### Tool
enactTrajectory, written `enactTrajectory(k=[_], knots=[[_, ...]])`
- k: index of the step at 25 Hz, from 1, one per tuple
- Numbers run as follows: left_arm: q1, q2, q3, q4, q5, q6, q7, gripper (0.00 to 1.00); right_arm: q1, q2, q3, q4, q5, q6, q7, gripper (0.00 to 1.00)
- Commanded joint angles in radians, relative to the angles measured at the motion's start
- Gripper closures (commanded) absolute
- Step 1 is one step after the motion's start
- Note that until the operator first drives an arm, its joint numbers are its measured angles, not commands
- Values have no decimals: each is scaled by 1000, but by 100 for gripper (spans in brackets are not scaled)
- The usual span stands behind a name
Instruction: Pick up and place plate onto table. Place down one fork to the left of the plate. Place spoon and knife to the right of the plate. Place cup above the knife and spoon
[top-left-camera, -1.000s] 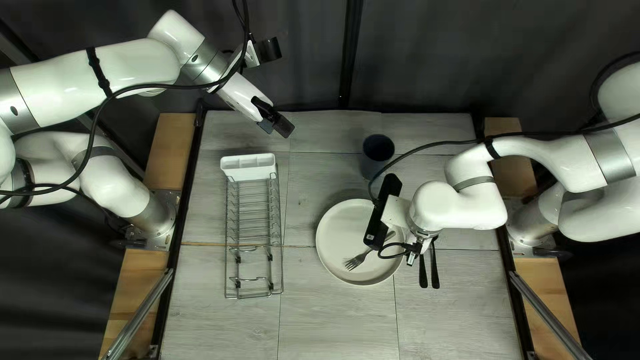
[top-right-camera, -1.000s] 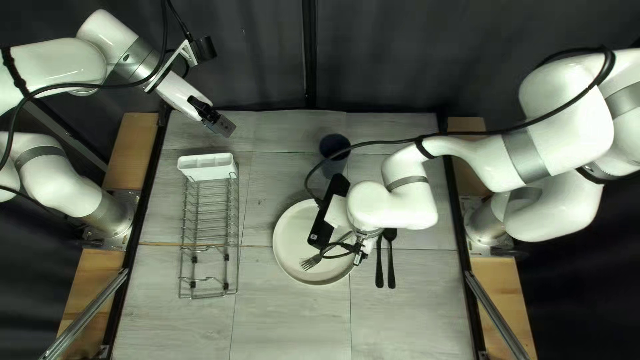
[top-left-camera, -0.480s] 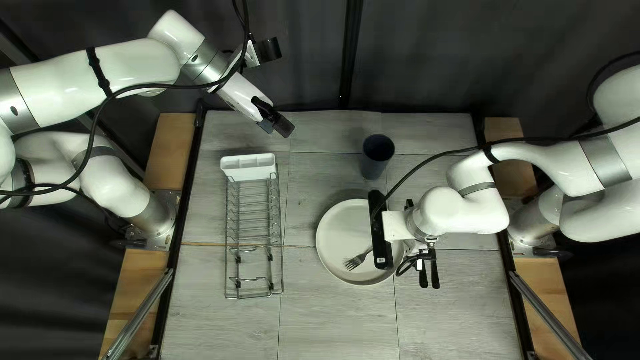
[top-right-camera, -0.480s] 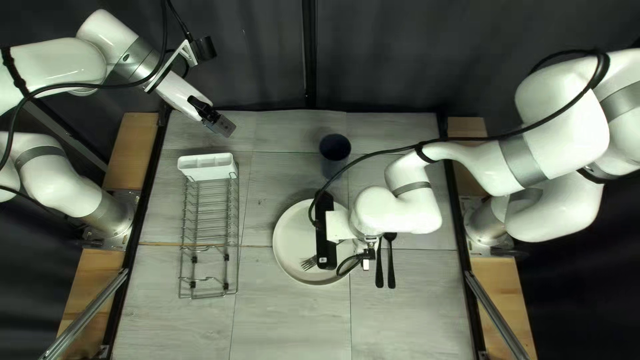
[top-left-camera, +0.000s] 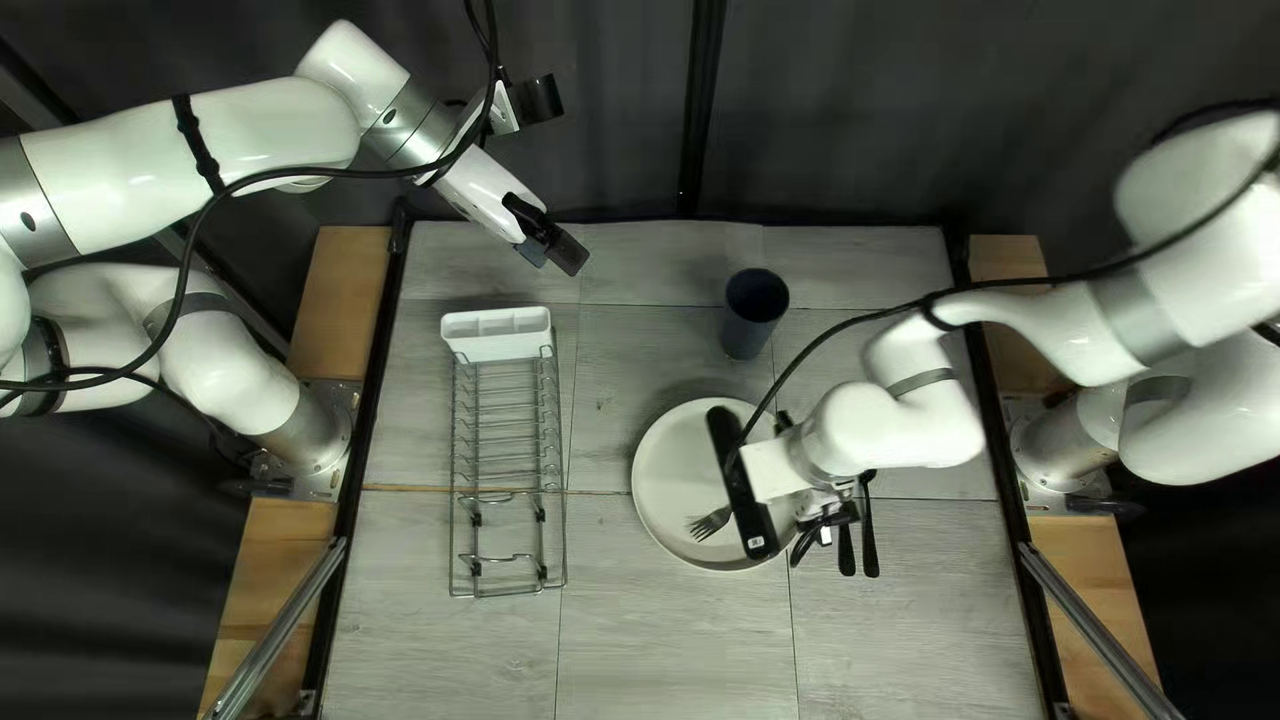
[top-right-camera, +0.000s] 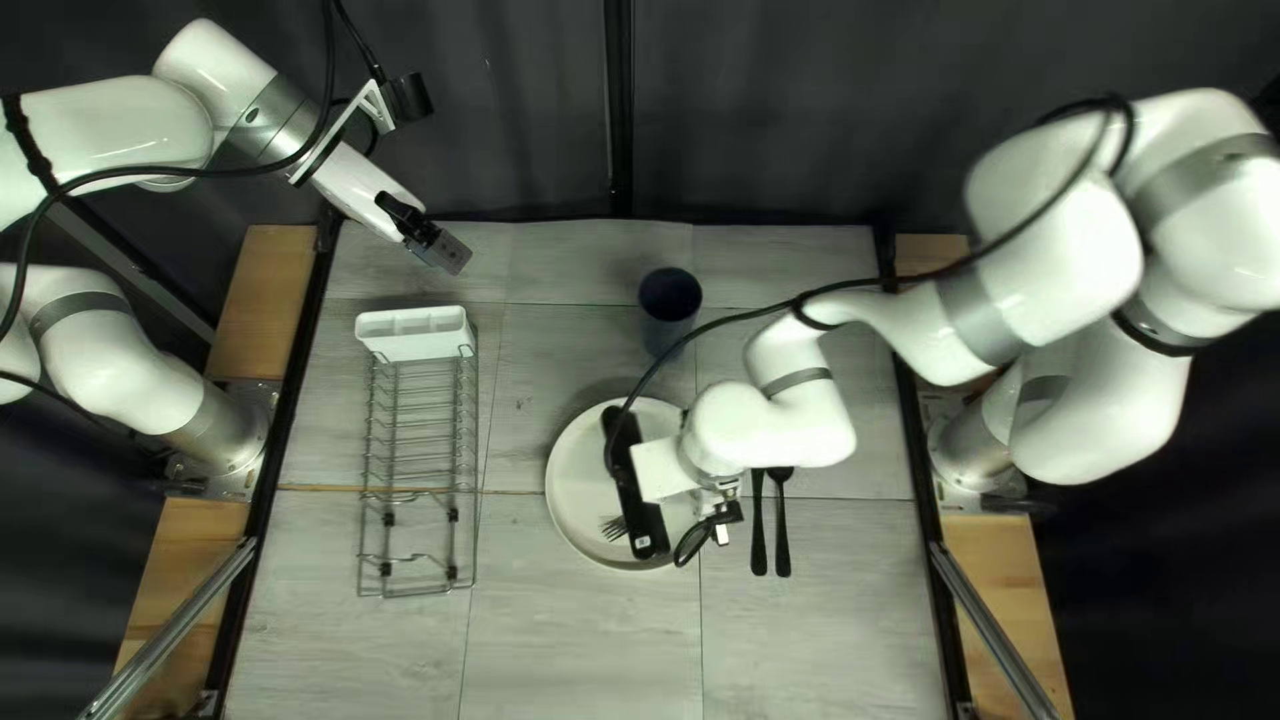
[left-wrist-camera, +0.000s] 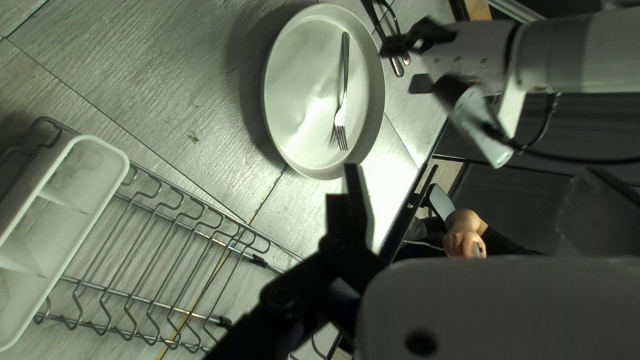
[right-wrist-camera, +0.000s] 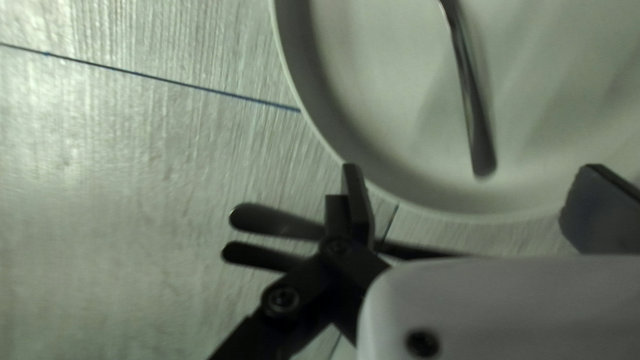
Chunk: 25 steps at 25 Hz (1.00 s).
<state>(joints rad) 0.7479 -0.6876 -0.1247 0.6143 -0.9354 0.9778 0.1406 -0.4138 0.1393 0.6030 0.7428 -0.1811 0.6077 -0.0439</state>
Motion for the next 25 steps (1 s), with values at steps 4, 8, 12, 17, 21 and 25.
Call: enactTrajectory(k=[4, 8, 12, 17, 21, 25], knots=[[0, 0, 0, 0, 0, 0, 0, 0, 21, 165, -52, 85, -131, -21, -45, 0], [0, 0, 0, 0, 0, 0, 0, 0, 10, 204, -53, 98, -140, -39, -89, 0], [0, 0, 0, 0, 0, 0, 0, 0, 1, 208, -43, 98, -130, -42, -117, 99], [0, 0, 0, 0, 0, 0, 0, 0, 9, 224, -46, 121, -140, -36, -121, 100], [0, 0, 0, 0, 0, 0, 0, 0, 26, 209, -41, 121, -146, -25, -102, 100], [0, 0, 0, 0, 0, 0, 0, 0, 43, 112, -1, 140, -107, 78, -75, 100]])
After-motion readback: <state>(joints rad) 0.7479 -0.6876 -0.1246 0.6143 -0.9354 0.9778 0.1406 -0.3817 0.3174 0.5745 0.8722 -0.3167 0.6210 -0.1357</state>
